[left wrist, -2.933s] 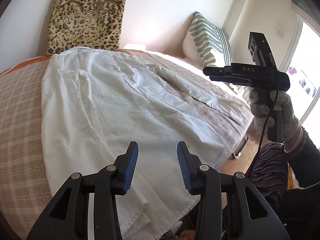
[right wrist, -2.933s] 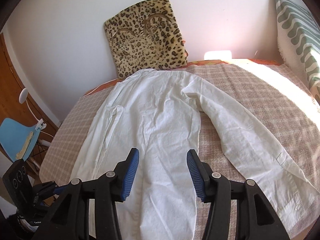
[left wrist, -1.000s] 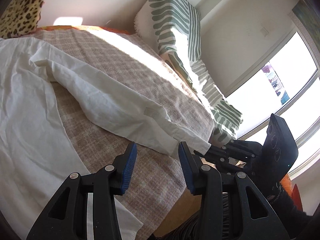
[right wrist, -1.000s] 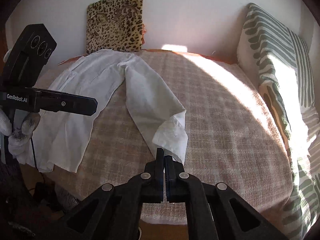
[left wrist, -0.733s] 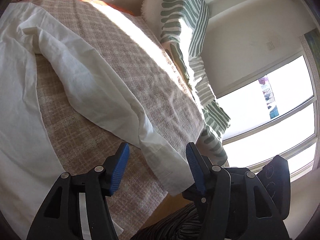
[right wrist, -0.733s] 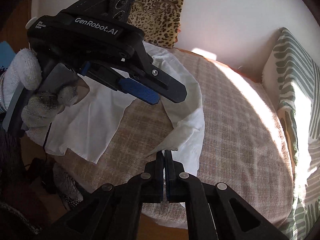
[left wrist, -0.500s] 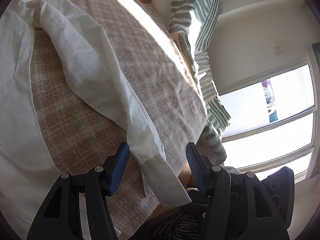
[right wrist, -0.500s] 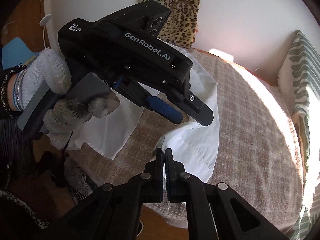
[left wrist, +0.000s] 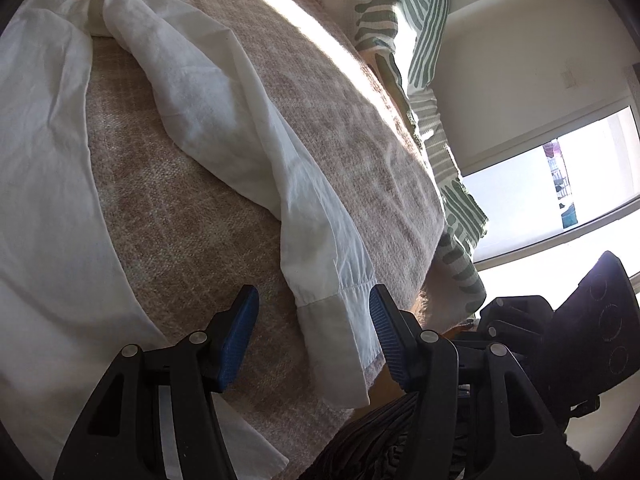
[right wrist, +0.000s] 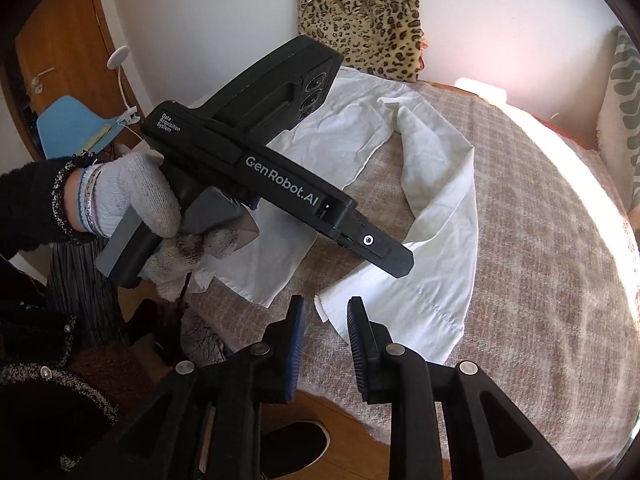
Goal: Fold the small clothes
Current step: 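Grasp the other shirt side edge with the left gripper and lift it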
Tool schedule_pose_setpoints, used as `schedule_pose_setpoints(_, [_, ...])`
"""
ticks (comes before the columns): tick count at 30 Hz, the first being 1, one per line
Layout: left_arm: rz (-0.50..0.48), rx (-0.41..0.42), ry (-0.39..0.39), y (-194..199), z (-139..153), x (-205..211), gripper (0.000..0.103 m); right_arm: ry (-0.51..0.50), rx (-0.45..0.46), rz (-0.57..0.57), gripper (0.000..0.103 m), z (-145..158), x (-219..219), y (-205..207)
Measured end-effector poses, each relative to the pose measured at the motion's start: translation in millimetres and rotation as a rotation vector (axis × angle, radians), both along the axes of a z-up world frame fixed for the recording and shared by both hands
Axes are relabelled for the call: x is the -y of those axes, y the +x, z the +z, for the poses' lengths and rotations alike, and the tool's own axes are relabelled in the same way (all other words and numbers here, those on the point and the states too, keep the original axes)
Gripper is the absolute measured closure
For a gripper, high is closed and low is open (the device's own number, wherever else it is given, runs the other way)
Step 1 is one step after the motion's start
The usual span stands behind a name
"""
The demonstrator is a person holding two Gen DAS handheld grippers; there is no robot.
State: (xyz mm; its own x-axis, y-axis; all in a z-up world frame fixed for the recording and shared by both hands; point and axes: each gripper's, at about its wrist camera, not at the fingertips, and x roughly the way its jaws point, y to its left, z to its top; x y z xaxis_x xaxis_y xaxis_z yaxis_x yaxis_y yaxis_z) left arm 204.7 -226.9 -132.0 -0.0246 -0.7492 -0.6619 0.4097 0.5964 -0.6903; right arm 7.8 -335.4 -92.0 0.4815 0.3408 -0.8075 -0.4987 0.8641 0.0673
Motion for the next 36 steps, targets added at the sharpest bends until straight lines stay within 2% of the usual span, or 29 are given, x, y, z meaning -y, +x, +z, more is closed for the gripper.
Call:
schedule_pose_setpoints(6, [-0.025, 0.033, 0.035, -18, 4, 15, 0.047, 0.087, 0.042, -0.191, 0.072, 35, 57, 35])
schedule_pose_setpoints(8, [-0.07, 0.092, 0.036, -31, 7, 22, 0.048, 0.119, 0.037, -0.242, 0.071, 42, 71, 61])
schedule_pose_setpoints(9, [-0.095, 0.13, 0.044, -36, 9, 24, 0.051, 0.124, 0.03, -0.265, 0.071, 43, 75, 77])
schedule_pose_setpoints(10, [-0.113, 0.157, 0.049, -40, 9, 25, 0.072, 0.131, 0.023, -0.287, 0.071, 44, 74, 93])
schedule_pose_setpoints(12, [-0.112, 0.153, 0.037, -41, 8, 21, 0.085, 0.141, -0.002, -0.312, 0.071, 42, 70, 127])
schedule_pose_setpoints(15, [-0.058, 0.135, -0.028, -38, 10, 4, 0.09, 0.127, -0.045, -0.334, 0.069, 30, 59, 173])
schedule_pose_setpoints(16, [-0.049, 0.128, -0.043, -39, 12, -2, 0.091, 0.128, -0.069, -0.34, 0.065, 24, 55, 188])
schedule_pose_setpoints(21, [-0.036, 0.159, -0.083, -45, 27, -21, 0.095, 0.128, -0.175, -0.342, 0.056, -2, 38, 248])
schedule_pose_setpoints(24, [-0.036, 0.174, -0.111, -51, 35, -36, 0.096, 0.139, -0.208, -0.357, 0.056, -14, 32, 274])
schedule_pose_setpoints(27, [-0.033, 0.193, -0.107, -55, 39, -53, 0.096, 0.13, -0.23, -0.366, 0.056, -24, 24, 294])
schedule_pose_setpoints(32, [0.004, 0.17, -0.125, -55, 40, -76, 0.096, 0.14, -0.226, -0.334, 0.056, -23, -2, 316])
schedule_pose_setpoints(33, [0.008, 0.166, -0.13, -55, 40, -78, 0.096, 0.131, -0.219, -0.324, 0.058, -21, -9, 321])
schedule_pose_setpoints(36, [0.025, 0.166, -0.14, -54, 39, -89, 0.096, 0.061, -0.209, -0.316, 0.082, -20, -30, 335])
